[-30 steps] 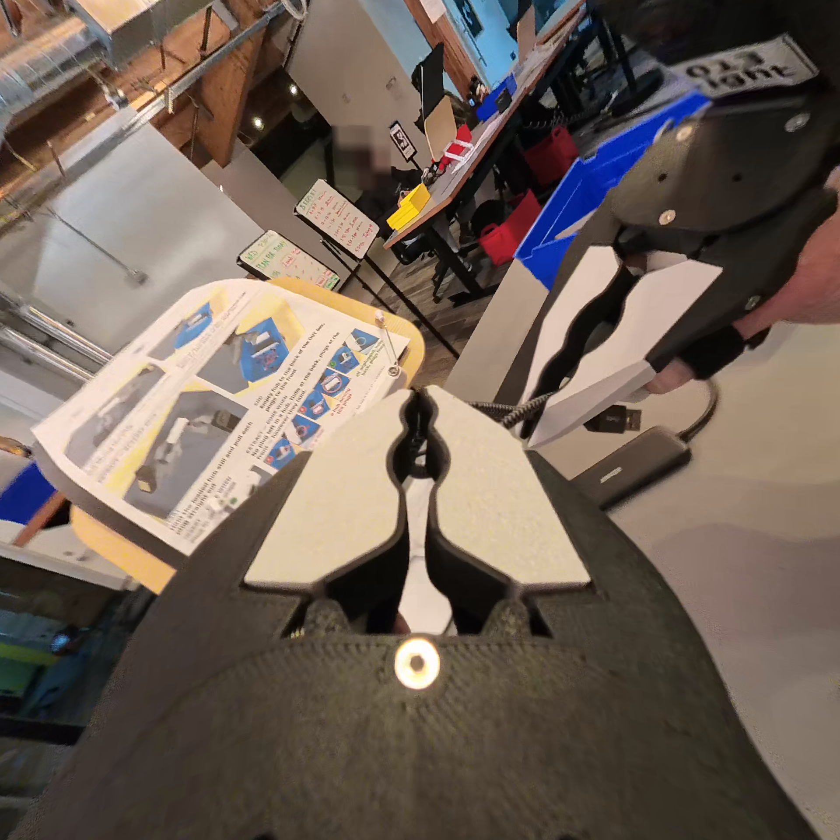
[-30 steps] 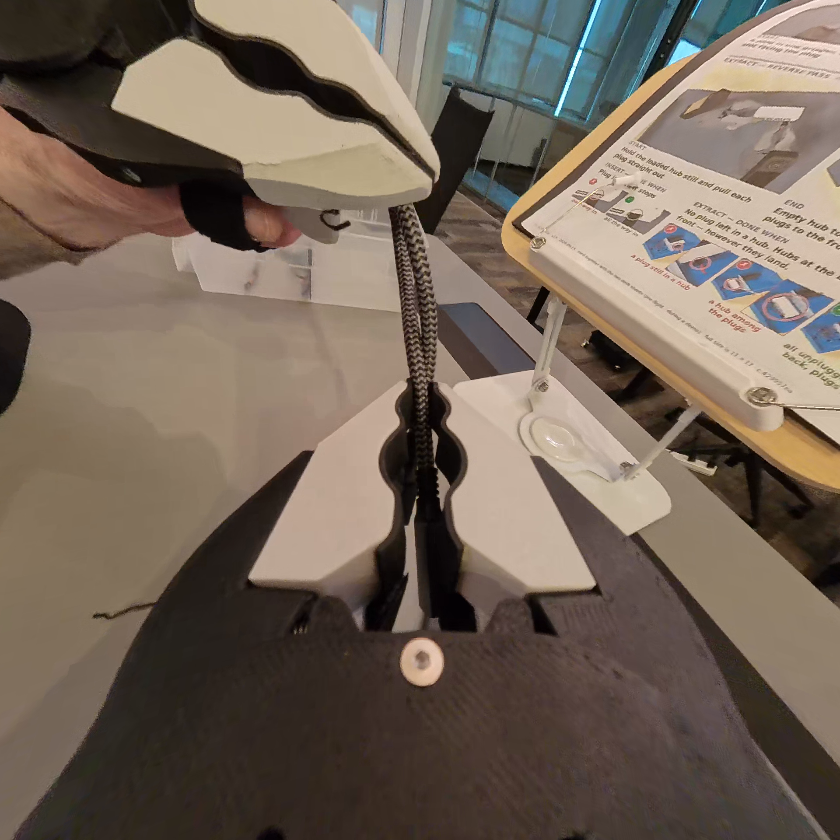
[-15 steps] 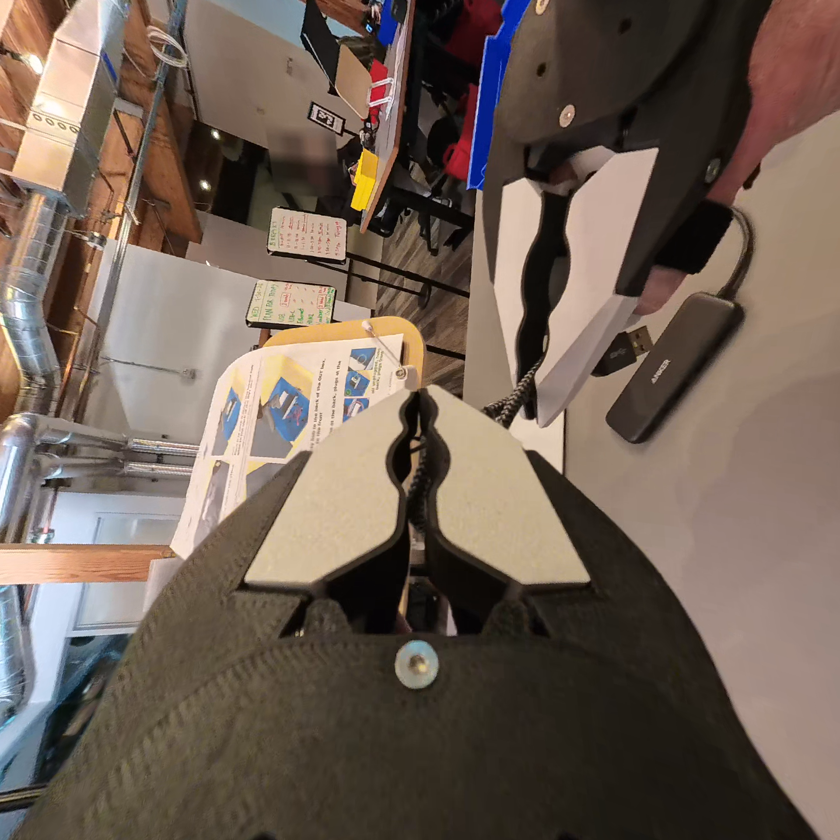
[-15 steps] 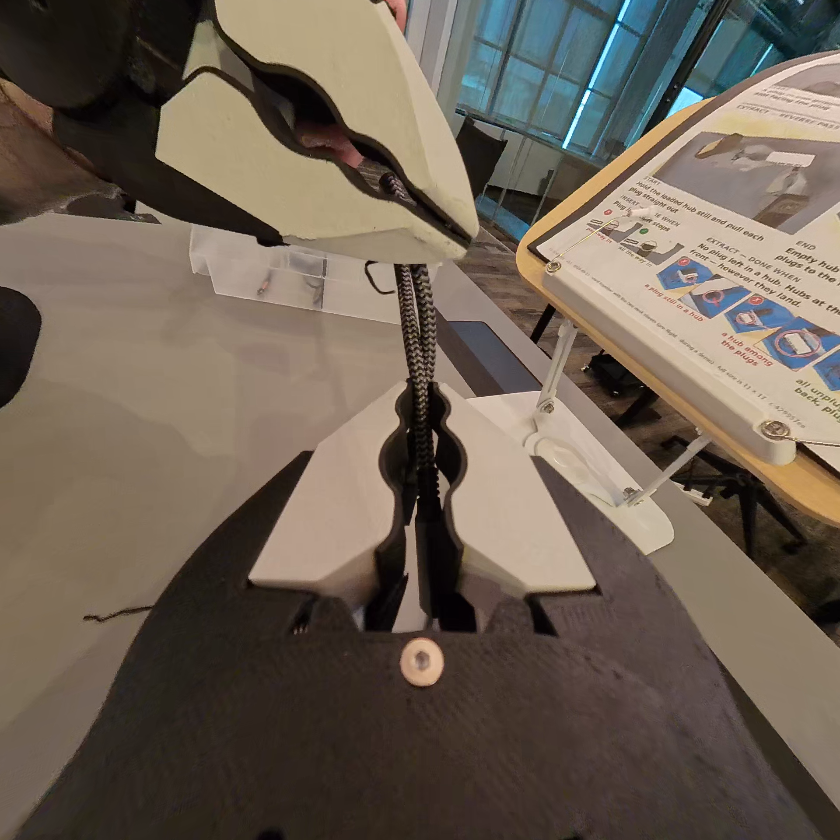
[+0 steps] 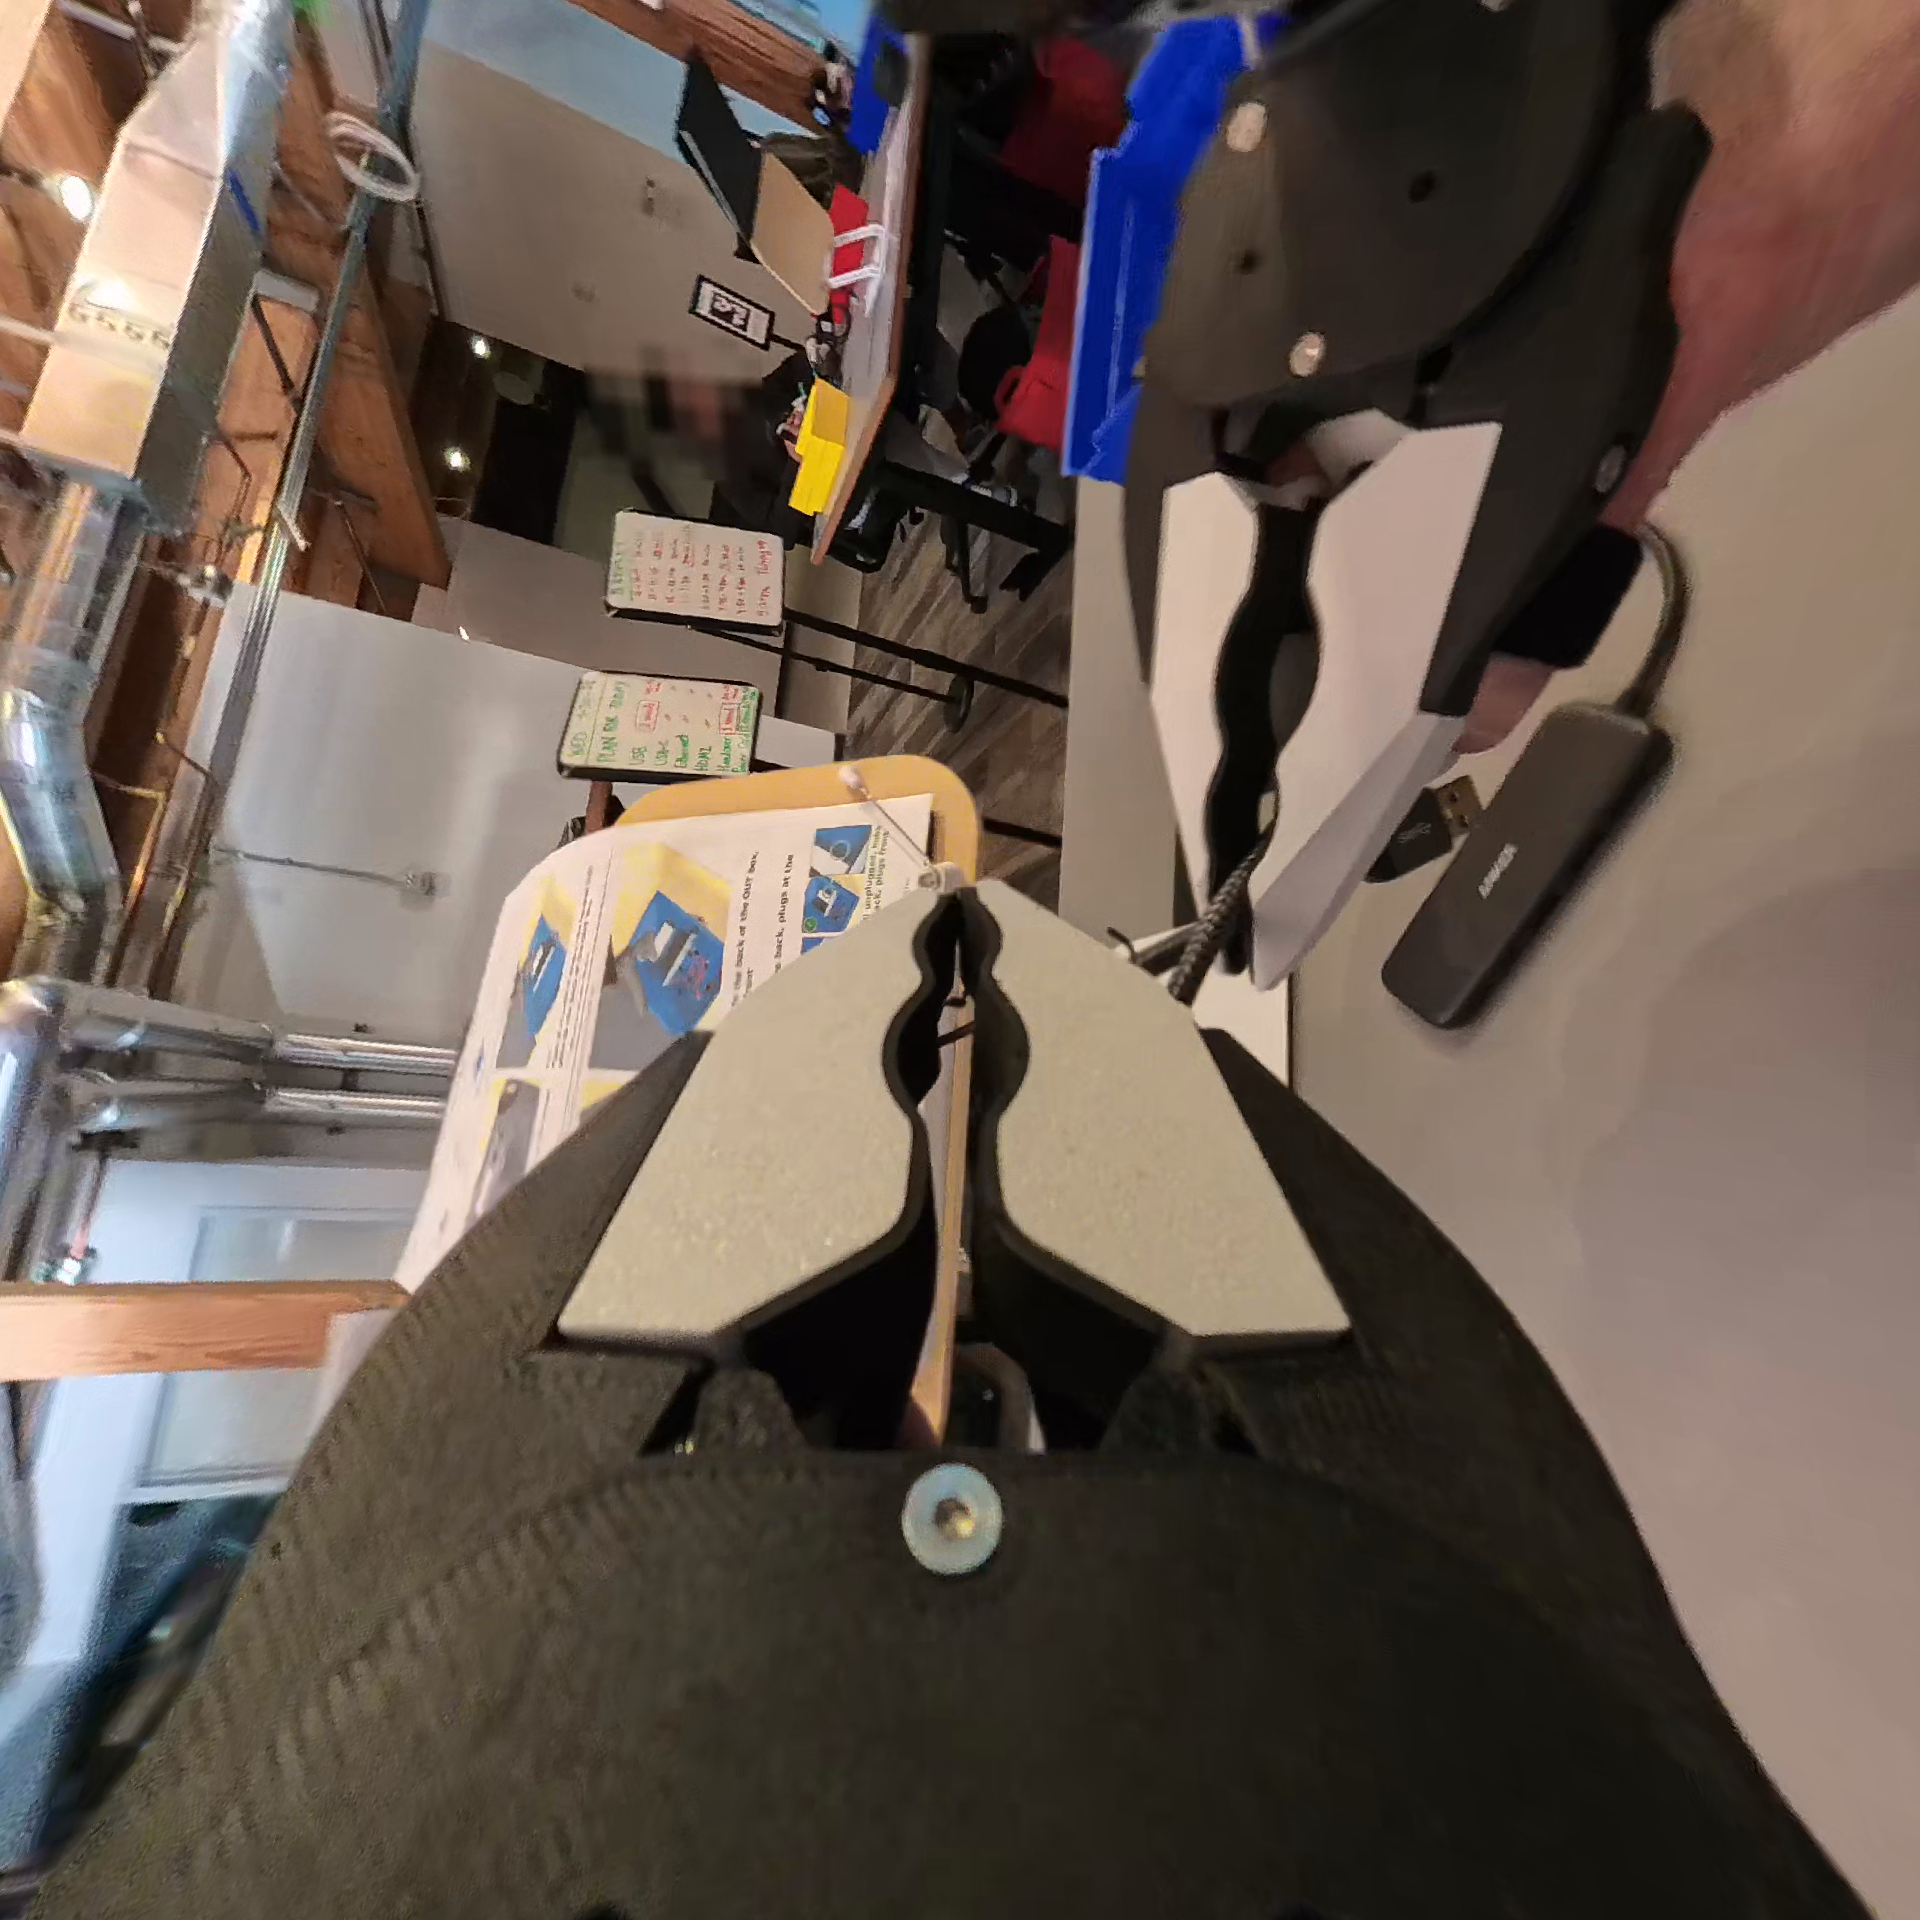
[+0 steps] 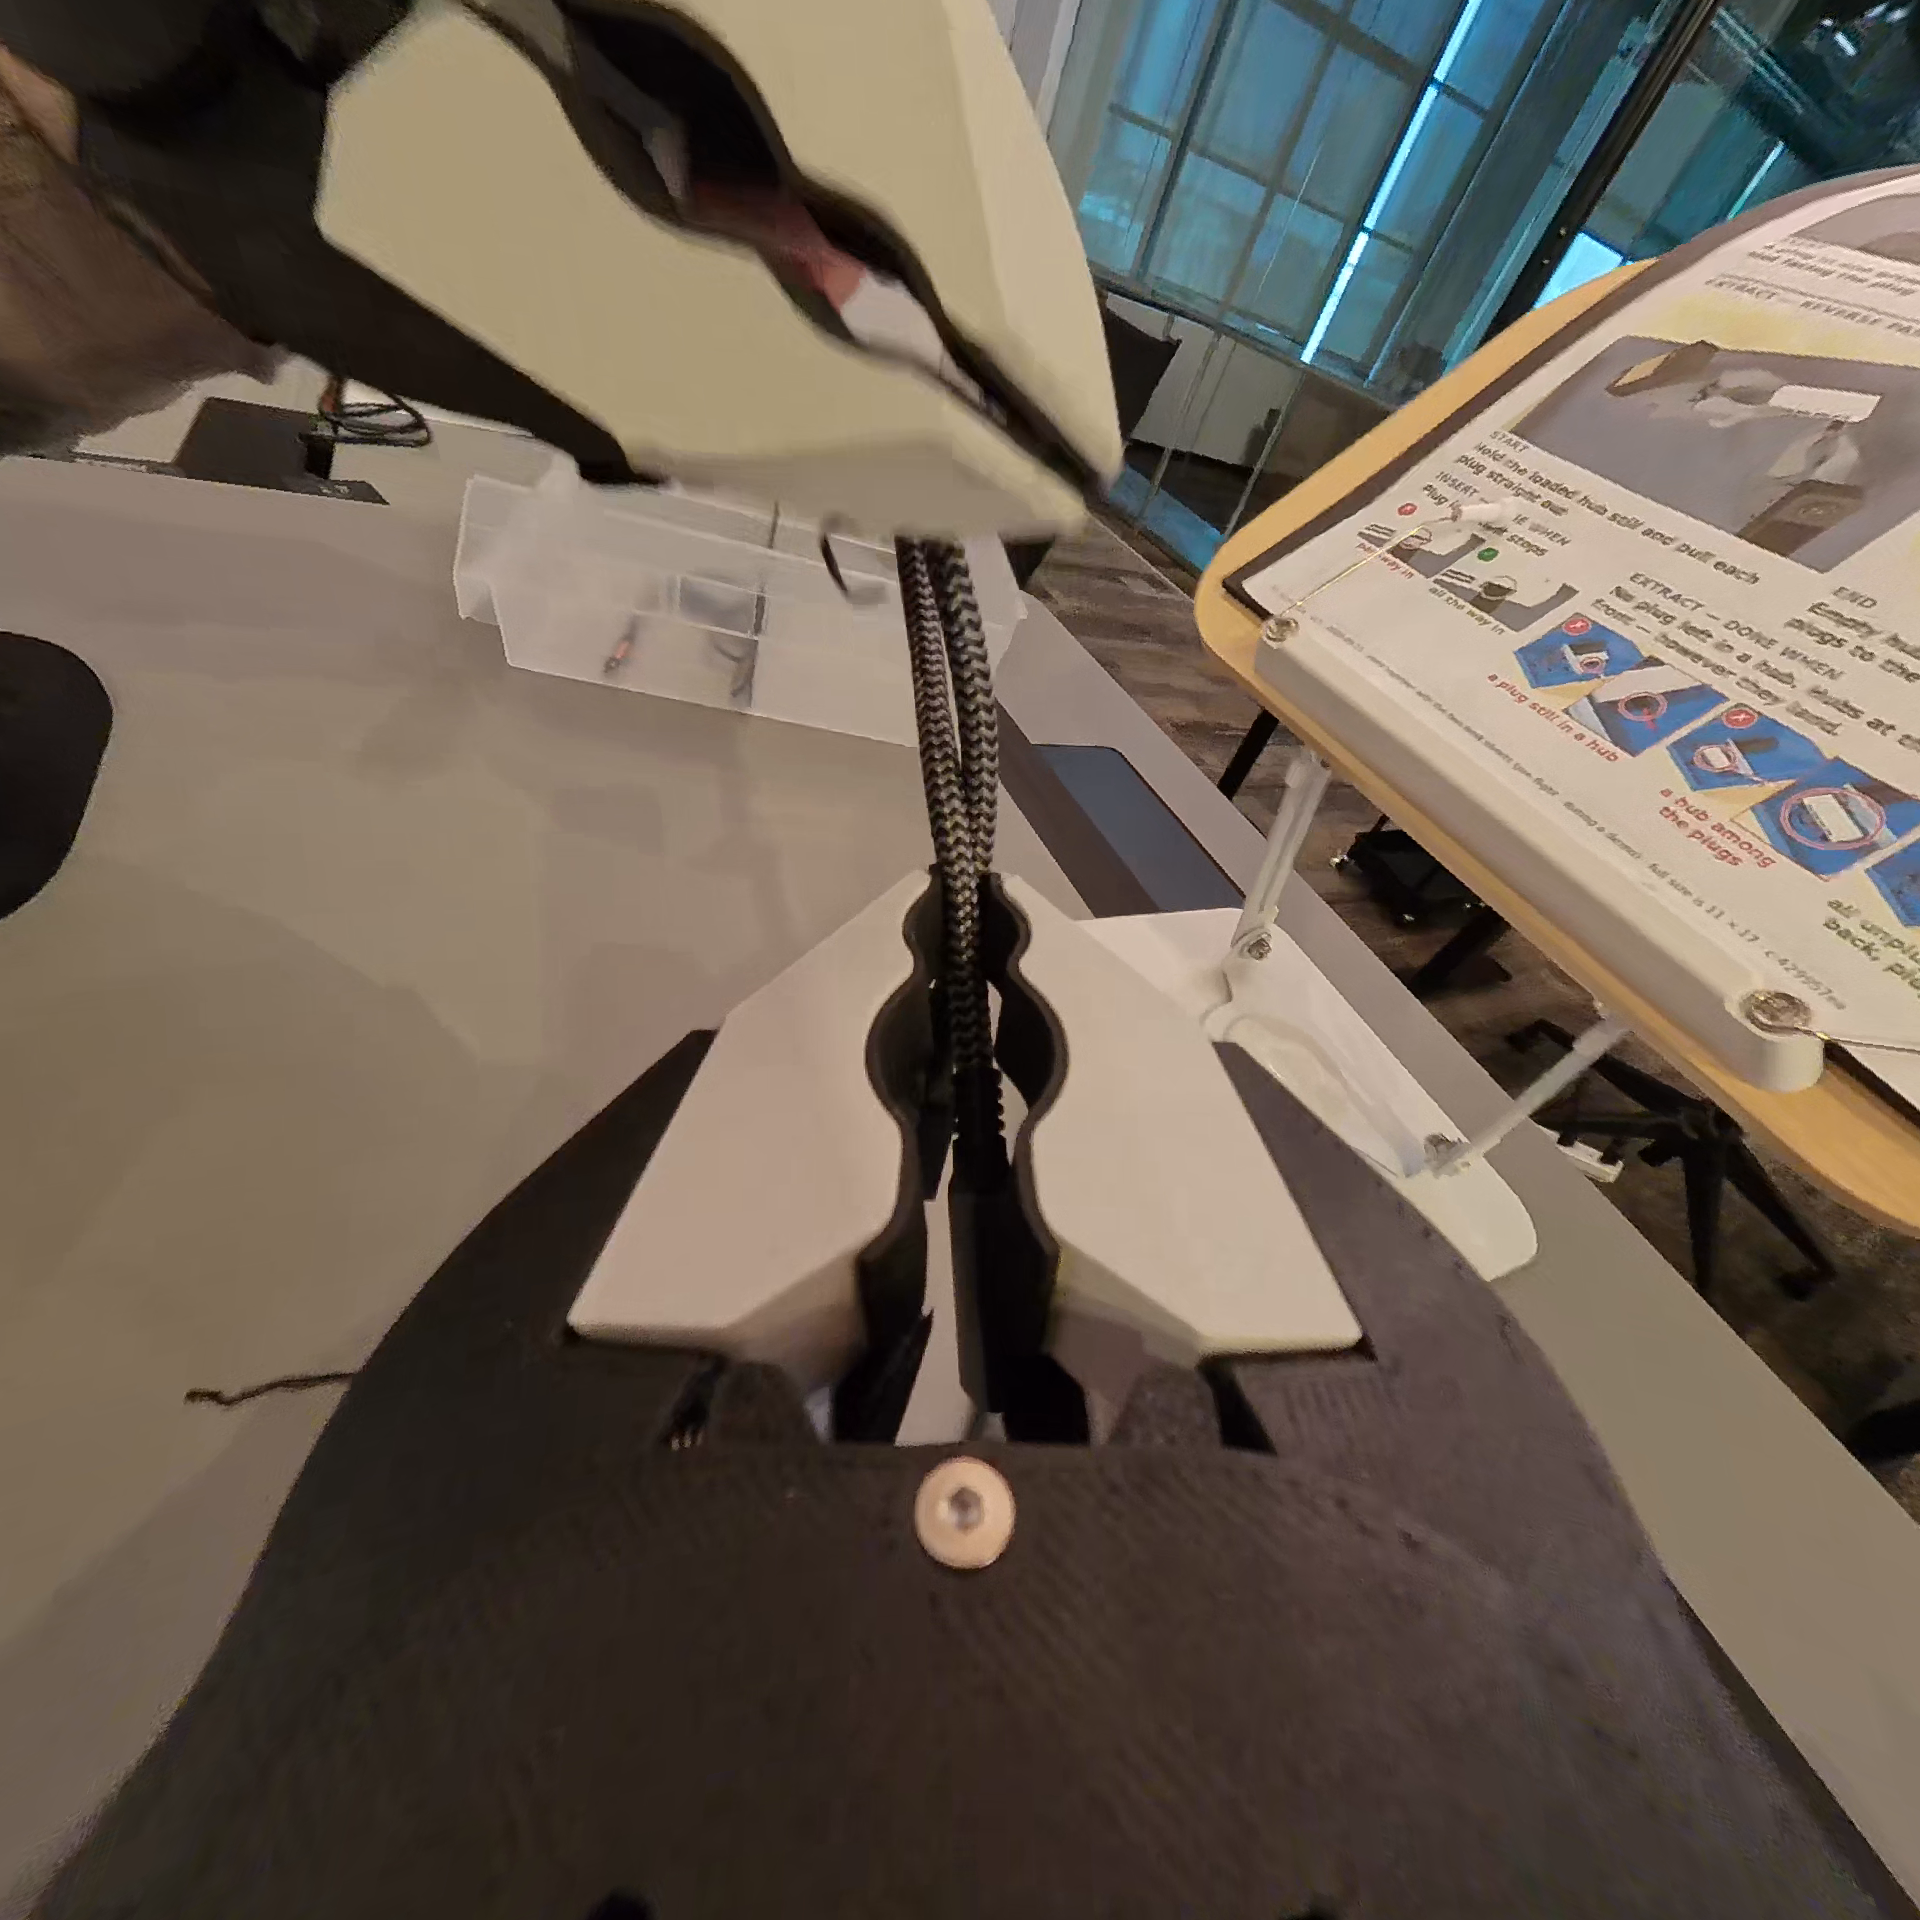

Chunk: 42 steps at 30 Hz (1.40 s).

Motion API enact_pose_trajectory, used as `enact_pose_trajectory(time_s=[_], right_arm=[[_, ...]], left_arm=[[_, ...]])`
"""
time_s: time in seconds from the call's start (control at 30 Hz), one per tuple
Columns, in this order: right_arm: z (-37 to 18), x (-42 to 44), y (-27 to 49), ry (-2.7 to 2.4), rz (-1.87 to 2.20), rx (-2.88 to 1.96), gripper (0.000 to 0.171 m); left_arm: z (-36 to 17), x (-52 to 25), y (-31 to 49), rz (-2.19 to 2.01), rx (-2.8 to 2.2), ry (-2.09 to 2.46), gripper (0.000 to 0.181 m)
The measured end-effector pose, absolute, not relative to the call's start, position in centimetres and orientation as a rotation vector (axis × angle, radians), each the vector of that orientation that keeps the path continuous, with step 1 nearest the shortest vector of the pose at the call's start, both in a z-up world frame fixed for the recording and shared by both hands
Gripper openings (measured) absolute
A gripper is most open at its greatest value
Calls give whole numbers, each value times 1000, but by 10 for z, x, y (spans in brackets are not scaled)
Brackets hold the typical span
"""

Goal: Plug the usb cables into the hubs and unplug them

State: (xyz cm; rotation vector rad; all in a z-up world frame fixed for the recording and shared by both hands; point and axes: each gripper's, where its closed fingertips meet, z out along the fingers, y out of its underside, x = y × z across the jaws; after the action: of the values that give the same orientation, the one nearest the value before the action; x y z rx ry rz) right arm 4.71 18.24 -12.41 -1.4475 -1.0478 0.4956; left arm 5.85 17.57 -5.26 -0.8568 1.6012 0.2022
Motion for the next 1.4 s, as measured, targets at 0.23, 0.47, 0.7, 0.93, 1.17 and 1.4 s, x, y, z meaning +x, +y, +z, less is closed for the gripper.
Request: enact_pose_trajectory(time_s=[0.23, 0.47, 0.7, 0.93, 1.17, 1.4], right_arm=[[-113, 66, 188, -1039, 397, -1405, 3], [-90, 75, 182, -1047, 226, -1293, 3], [-91, 72, 182, -1054, 180, -1273, 3], [-98, 70, 180, -1126, 110, -1262, 3], [-106, 73, 184, -1189, -17, -1283, 2], [-108, 77, 189, -1167, -46, -1343, 3]], left_arm=[[-36, 38, 182, -408, -1237, 1368, 0], [-53, 36, 197, -770, -1531, 1170, 0], [-61, 45, 198, -935, -1575, 1076, 0], [-58, 50, 198, -947, -1570, 1084, 0], [-51, 51, 195, -919, -1536, 1099, 0], [-48, 53, 192, -845, -1491, 1148, 0]])
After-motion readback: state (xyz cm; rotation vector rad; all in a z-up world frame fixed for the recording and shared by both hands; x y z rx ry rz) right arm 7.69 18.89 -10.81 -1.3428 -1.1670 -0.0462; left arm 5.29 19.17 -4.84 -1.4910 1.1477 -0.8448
